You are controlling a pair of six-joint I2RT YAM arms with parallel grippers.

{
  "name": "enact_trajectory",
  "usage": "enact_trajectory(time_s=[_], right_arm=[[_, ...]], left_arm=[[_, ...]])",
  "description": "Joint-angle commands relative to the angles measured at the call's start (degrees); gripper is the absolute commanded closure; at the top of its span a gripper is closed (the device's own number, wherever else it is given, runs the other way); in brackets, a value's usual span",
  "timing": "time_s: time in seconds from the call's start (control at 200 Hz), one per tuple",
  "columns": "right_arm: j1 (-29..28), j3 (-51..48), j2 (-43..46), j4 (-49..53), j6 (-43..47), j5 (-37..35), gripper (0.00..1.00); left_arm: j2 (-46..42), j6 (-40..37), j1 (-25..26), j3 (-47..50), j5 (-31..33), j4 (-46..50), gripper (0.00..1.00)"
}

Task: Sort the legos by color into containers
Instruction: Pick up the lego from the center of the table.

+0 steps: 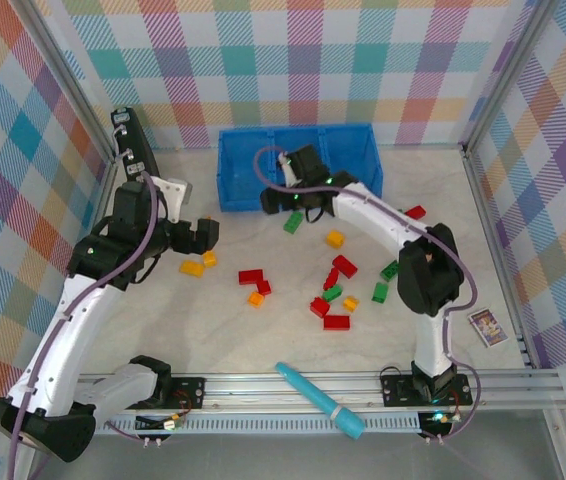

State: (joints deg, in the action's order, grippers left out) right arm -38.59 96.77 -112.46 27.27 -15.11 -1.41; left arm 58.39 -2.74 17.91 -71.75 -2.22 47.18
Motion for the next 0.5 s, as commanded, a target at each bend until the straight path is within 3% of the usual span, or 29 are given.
enact_trajectory(time_s=[0.0,0.085,0.15,0.49], right_arm=[[-3.75,-5.99,1.7,-1.22,-11.28,0.33,0.09],[-6.44,-9.57,1.74,-2.28,-17.5,0.74,0.07],[-8.46,-10.3,0.55,-2.05,-20.04,0.35,0.0],[-14.34,-6.31,-7.53,0.07,-24.05,1.53,0.01]], left_arm=[[-2.06,0.6,-0.07,0.51,-1.32,-1.48,0.0],[-3.37,0.3,-0.07,1.0,-1.04,-1.81,0.0],[-4.13,0.06,-0.07,1.42,-1.0,-2.24,0.0],[-6.7,-0.89,-0.07,2.71,-1.6,-2.18,0.0]])
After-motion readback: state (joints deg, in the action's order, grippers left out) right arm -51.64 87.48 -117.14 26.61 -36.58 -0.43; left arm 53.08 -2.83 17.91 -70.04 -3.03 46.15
